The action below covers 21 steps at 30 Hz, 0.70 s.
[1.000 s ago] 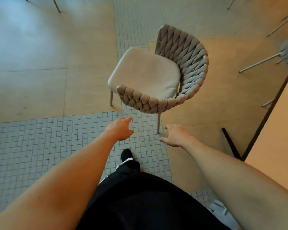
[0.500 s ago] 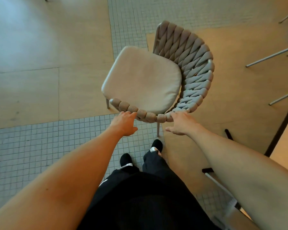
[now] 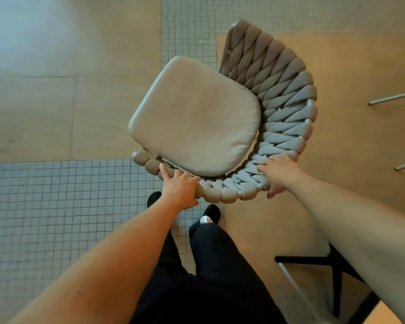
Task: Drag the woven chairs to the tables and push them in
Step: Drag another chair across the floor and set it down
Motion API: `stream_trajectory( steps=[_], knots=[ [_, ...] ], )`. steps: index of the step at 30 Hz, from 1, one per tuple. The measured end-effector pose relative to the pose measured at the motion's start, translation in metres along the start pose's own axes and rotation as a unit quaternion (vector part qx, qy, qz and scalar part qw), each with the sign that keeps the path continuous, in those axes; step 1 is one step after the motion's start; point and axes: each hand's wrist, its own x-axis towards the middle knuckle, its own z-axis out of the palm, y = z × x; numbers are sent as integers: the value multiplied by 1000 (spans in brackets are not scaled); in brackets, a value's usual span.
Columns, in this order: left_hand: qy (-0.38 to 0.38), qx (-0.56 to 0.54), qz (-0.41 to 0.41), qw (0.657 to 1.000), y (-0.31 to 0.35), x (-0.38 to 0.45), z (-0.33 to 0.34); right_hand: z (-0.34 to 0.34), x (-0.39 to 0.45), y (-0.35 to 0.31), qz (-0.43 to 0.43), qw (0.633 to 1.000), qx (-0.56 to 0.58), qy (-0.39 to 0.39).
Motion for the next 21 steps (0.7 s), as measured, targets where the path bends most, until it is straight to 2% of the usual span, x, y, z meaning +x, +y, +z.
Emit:
stream_trajectory(
  steps=[4,10,16,21],
  knots=[
    [22,26,-17,999,7,10,1,2,15,17,-12,997,-70,-19],
    [38,46,-5,998,-2,16,5,4,14,16,-31,996,-79,-13],
    [55,61,3,997,-50,17,-5,-11,5,-29,-15,1000,-8,-23],
    [42,131,6,991,-97,14,-27,-25,0,-85,13,996,76,-42]
  ],
)
